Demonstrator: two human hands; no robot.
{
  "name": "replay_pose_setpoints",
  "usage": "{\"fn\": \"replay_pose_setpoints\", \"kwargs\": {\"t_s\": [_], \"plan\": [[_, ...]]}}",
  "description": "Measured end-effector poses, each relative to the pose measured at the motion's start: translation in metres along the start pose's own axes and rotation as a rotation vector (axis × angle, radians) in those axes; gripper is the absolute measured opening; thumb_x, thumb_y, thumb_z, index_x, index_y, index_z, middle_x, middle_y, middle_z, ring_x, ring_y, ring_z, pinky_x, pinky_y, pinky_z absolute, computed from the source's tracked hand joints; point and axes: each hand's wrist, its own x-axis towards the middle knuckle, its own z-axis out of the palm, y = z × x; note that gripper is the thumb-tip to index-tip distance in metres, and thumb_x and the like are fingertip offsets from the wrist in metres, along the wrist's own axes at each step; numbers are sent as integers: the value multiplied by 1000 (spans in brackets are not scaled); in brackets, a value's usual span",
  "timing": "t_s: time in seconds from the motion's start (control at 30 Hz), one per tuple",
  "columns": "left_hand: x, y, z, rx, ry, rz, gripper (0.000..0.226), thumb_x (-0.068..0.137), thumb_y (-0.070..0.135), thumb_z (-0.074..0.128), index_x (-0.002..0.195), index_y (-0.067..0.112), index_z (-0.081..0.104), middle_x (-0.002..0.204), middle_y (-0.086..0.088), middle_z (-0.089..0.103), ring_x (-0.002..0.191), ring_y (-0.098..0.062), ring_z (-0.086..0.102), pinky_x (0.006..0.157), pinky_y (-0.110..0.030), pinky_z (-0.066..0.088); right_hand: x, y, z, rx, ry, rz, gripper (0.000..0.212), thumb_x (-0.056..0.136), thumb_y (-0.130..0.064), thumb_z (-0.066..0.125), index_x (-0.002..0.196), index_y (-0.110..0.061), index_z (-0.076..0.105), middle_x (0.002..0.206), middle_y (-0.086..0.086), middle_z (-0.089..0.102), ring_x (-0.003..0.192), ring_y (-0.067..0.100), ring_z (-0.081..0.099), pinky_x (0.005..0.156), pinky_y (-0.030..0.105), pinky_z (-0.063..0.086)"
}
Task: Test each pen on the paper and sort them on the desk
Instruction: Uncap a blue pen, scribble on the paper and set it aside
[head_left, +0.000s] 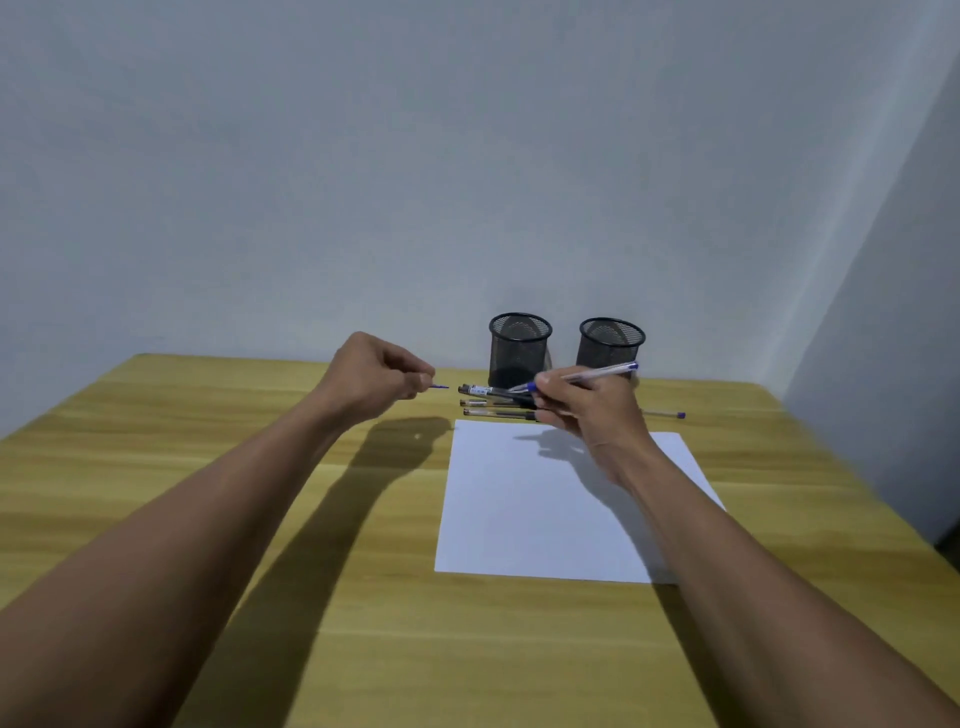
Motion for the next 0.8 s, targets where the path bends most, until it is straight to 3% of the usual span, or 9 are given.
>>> {"fn": "replay_pose_setpoints", "kwargs": {"t_s": [0.13,0.3,0.4,0.53,0.67,0.8], "plan": [[7,-8,34,156,79,18,6,76,12,80,81,16,81,76,3,76,72,-7,69,62,-9,47,0,18,27,-141,-35,-15,9,91,-11,74,86,-4,72,73,5,68,66,8,64,57,25,60],[15,-35,61,300,155,-17,6,78,12,77,81,16,81,81,0,77,81,-14,68,76,-26,54,2,43,35,-180,-41,20,13,98,-9,65,88,-4,72,75,13,65,68,20,59,55,33,53],[16,-44,66,345,160,-27,7,80,15,76,83,19,82,85,0,77,85,-18,68,76,-33,56,3,50,33,-172,-57,51,13,99,-8,63,92,-1,72,75,14,64,69,21,58,56,30,49],[12,-45,66,328,165,-48,9,78,21,78,87,22,81,83,0,76,83,-19,67,67,-27,49,5,52,31,-246,-67,37,13,99,-12,65,91,-6,74,76,14,68,73,23,62,62,36,53],[-5,-39,63,299,173,-31,24,81,32,76,103,21,78,102,-3,75,94,-19,66,79,-29,51,1,51,32,-285,-53,19,12,98,-13,67,93,-7,75,79,14,69,75,23,64,62,36,55],[-33,-45,64,479,154,73,34,82,53,64,105,30,75,108,3,75,99,-21,66,79,-34,52,-3,45,33,-310,-36,-5,13,97,-11,65,95,-2,74,76,11,66,66,16,59,51,27,50]]}}
